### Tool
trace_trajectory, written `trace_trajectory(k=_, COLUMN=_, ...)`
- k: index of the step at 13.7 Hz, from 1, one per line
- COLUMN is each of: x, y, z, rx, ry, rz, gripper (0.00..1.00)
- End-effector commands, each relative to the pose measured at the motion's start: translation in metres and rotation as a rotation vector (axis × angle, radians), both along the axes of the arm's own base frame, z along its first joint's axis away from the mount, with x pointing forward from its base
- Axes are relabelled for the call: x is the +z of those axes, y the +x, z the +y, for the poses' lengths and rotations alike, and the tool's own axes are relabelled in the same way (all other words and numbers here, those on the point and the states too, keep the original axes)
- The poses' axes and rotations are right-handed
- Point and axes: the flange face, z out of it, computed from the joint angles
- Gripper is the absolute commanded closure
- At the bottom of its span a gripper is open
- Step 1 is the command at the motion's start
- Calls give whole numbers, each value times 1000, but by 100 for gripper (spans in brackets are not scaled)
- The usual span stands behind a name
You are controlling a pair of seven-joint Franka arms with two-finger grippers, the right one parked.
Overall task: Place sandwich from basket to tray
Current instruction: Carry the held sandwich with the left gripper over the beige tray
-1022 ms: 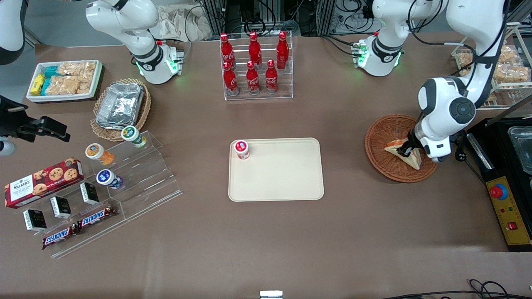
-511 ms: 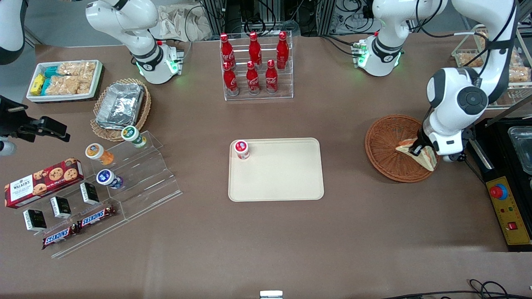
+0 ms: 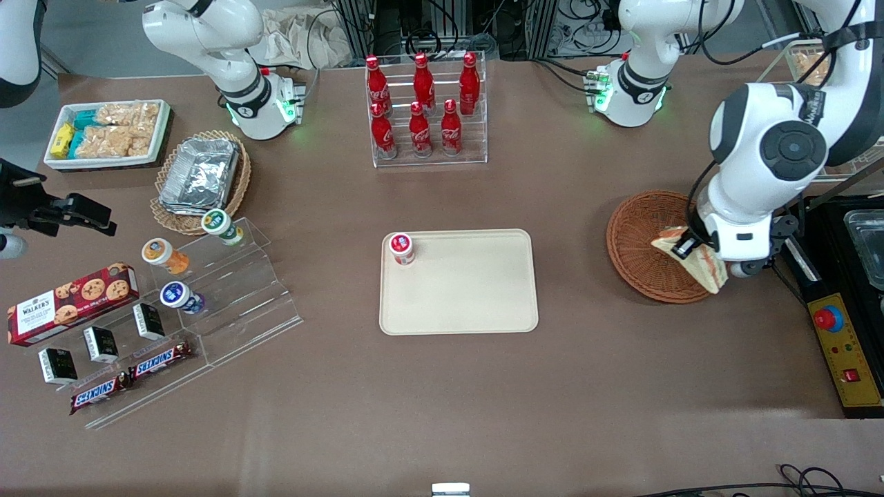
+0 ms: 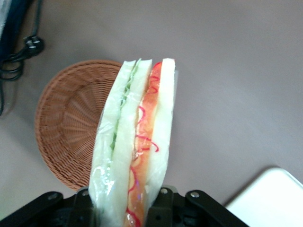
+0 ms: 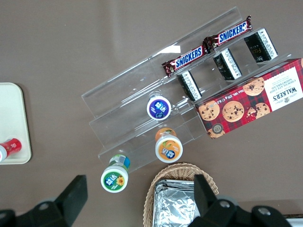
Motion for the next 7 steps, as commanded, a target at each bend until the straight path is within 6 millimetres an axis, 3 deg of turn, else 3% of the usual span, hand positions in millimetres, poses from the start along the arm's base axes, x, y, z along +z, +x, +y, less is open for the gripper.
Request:
trace_trajectory(k=1, x=-3, y=13, z=-29, rx=-104, ry=-51, rz=38, gripper=68)
trace_trajectory(k=5, x=-12, y=20, z=-50, rx=-226, ry=-137, rz=61, gripper=68)
trace_trajectory(k=7, x=-14, y=15, z=-72, rx=-285, ry=-146, rz=67, gripper=68)
